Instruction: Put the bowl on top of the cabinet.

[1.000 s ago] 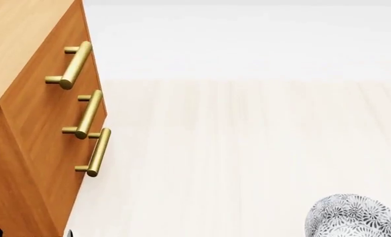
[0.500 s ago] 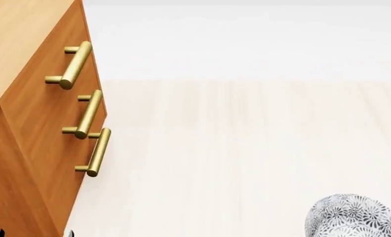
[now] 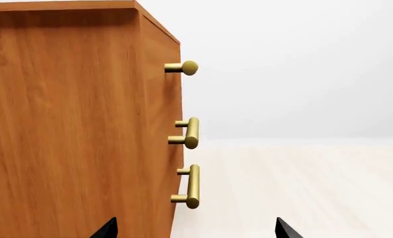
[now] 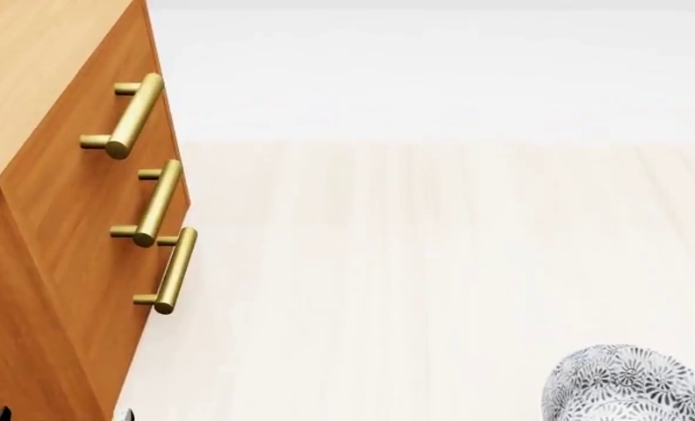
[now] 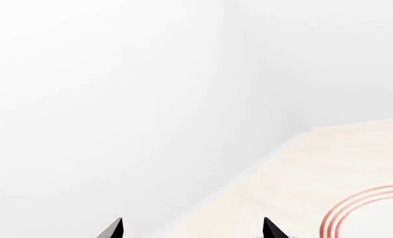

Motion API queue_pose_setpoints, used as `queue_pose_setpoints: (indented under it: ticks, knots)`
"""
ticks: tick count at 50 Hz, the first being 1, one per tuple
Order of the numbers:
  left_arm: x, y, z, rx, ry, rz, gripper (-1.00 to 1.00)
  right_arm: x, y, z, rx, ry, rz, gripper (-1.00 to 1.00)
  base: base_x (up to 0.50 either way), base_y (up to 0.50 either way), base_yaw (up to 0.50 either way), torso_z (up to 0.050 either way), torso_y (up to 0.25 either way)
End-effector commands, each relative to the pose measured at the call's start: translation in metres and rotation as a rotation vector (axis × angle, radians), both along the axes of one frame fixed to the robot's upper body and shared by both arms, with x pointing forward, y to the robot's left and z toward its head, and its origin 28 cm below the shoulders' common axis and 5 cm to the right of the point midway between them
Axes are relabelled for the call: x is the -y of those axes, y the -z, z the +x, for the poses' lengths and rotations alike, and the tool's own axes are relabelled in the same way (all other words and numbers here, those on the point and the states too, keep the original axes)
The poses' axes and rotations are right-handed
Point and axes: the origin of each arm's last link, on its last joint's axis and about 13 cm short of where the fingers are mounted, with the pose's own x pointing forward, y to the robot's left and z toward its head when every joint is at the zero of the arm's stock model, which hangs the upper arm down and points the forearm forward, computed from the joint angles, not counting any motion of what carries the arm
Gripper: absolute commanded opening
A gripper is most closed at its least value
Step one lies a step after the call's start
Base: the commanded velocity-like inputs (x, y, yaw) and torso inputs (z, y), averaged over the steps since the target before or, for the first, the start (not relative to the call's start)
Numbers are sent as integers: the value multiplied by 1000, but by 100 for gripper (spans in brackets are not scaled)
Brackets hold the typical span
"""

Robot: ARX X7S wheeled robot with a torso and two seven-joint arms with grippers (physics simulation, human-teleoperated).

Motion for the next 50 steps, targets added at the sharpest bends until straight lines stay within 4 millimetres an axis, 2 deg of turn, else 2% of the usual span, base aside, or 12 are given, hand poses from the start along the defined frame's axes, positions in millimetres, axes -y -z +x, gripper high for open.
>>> queue_pose_setpoints:
  ticks: [1,9,50]
  knots:
    - [-2,0,2,11,-29,21,100,5,0,-4,56,9,12,100,0,0,0,0,0]
    - [-1,0,2,10,-29,22,100,11,1,-10,132,91,88,100,0,0,0,0,0]
    - [-1,1,3,9,-28,24,100,25,7,-1,106,-11,284,100,0,0,0,0,0]
